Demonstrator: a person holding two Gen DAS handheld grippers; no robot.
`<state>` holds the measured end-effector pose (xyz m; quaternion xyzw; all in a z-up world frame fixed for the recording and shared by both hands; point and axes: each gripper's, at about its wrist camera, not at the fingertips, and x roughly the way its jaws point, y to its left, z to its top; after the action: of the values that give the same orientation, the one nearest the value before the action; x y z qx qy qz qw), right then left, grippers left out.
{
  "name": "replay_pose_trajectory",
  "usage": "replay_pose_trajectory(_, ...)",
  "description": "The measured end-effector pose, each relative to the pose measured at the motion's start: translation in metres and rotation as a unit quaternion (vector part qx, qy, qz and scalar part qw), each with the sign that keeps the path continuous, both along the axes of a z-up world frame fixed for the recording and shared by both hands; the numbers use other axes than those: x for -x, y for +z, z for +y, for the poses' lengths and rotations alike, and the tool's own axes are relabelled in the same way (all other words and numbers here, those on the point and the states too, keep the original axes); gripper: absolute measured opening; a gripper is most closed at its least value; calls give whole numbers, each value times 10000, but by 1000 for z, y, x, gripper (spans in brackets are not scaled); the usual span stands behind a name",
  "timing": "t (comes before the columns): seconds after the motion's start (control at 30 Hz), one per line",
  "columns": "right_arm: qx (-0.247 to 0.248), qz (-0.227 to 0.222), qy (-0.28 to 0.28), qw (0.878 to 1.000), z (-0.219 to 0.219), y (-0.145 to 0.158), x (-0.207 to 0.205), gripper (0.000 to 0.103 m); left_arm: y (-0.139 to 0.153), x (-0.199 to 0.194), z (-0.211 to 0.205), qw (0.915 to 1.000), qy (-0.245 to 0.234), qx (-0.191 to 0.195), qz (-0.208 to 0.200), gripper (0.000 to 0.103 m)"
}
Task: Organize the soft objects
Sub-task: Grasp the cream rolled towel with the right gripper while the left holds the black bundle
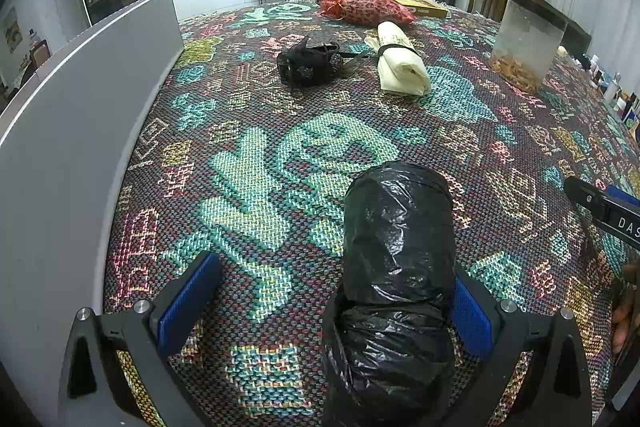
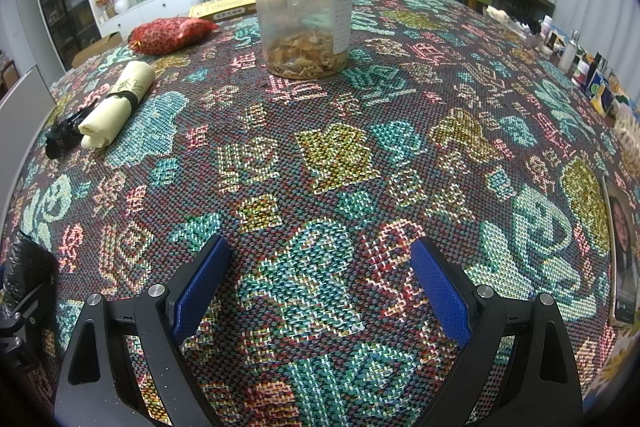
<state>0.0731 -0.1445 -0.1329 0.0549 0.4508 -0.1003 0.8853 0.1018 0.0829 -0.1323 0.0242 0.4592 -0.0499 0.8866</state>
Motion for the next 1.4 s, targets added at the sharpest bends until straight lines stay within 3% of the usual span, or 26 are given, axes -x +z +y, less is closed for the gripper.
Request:
replay_pose_trajectory(0.27, -5, 100, 58, 9999, 1, 2, -1, 94, 0, 0, 0, 10000, 2, -2, -1, 103)
replay_pose_trajectory(0.33, -197, 72, 210, 9996, 4, 9, -11, 92, 0, 0, 0, 10000, 3, -1, -2, 103)
replay_pose_trajectory(0.43, -839, -235, 759, 9933, 24, 30, -42, 92, 0, 0, 0, 10000, 4, -2, -2, 103)
replay_pose_trajectory(0.57, -1138, 35, 1494, 9822, 76, 43, -111, 91, 0, 0, 0, 10000, 4, -1, -2, 103)
replay_pose_trajectory(0.73, -705, 455, 1771, 9806, 130, 16, -167, 90, 0, 0, 0, 10000, 6, 0, -3, 103)
replay_pose_trajectory(0.8, -470, 676, 1850, 9793, 138, 1, -174, 80, 0, 0, 0, 10000, 6, -1, -3, 103)
replay_pose_trajectory(0.83, -158, 492, 1907, 9803, 141, 2, -171, 68, 0, 0, 0, 10000, 5, 1, -5, 103)
replay_pose_trajectory(0.87, -60, 416, 1937, 9802, 140, 3, -166, 44, 0, 0, 0, 10000, 6, 2, -1, 103)
replay_pose_trajectory(1.17, -53, -248, 1544, 9877, 81, 29, -65, 43, 0, 0, 0, 10000, 8, 3, -2, 103)
replay_pose_trajectory(1.3, -31, -415, 986, 9943, 32, 33, -24, 43, 0, 0, 0, 10000, 8, 1, -2, 103)
replay_pose_trajectory(1.4, 84, -503, 574, 9970, -6, 35, -20, 43, 0, 0, 0, 10000, 9, 2, -2, 103)
